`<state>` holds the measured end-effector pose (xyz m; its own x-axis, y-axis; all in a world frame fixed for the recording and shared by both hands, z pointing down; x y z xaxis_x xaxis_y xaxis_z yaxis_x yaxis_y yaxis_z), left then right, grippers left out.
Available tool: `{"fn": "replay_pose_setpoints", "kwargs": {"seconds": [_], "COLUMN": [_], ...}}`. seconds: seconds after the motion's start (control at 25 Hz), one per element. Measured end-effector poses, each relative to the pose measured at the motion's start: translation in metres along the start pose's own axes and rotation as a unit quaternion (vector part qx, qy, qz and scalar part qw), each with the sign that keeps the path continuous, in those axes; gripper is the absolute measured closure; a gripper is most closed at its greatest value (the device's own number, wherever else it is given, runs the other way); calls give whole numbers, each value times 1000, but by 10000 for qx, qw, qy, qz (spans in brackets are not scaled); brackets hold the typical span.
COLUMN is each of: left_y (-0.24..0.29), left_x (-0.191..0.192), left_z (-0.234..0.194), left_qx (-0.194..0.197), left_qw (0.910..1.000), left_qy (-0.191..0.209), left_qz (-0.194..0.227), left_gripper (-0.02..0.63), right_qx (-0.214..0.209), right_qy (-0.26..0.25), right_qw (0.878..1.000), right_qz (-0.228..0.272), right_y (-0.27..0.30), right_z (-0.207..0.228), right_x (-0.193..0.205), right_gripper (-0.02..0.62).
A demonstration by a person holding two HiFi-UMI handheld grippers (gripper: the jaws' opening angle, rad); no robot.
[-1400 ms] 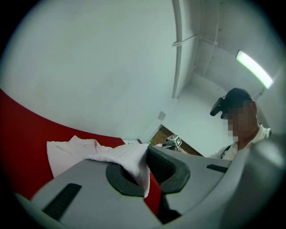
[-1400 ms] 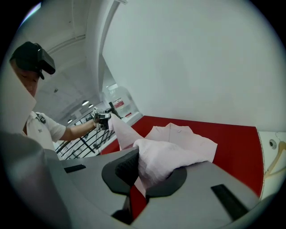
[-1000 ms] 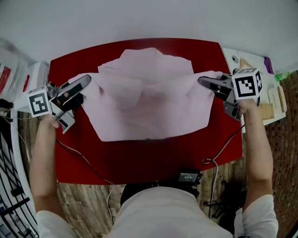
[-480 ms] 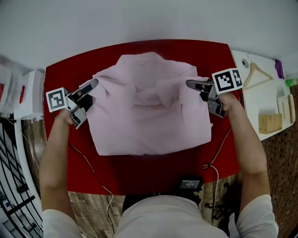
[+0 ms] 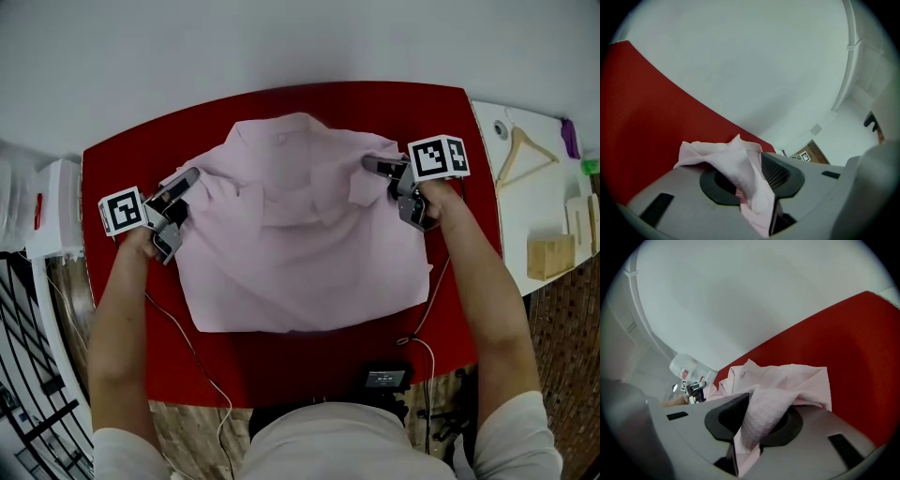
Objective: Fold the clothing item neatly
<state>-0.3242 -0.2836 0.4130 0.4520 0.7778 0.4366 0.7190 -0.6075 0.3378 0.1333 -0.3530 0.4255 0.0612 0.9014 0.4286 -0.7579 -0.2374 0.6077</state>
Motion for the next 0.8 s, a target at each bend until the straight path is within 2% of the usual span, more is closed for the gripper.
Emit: {"fn": "replay_pose_setpoints", "kwargs": {"seconds": [0.12,0.28,0.36,0.8], "left_y": [5,9,9,-5], "left_x": [0,2,4,1], "left_z": [-6,-9,-10,-15], "left_qx": [-142,-246,-308,-163], "left_qw": [9995,9973,9963,9979], "left_qy": [264,593,676,468], "left_qz": [-141,-357,-440,-407], "left_gripper": [462,453,453,453], "right_qx": [92,386,461,361], "right_qy": [-124,-1037,-1305,-1040], "right_qw": [9999,9920,9869,9916], "right_qz": [-56,-601,-828,-674], "right_y": [9,16,16,-3], "right_z": [7,6,6,8], "right_x": [-1,2,5,5], "right_gripper": [457,430,428,411]}}
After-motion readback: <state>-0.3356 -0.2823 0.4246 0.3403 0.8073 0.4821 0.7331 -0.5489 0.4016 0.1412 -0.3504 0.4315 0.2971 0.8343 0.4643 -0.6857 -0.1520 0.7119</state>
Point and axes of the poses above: the fingertips, and each gripper's own axes: y forward along the fingers, z to its right, x out of its underside, the point moved 8 cm from there along -y, backward along the fingers, and after that the axes turned 3 degrees about -y, right-handed, at the moved point
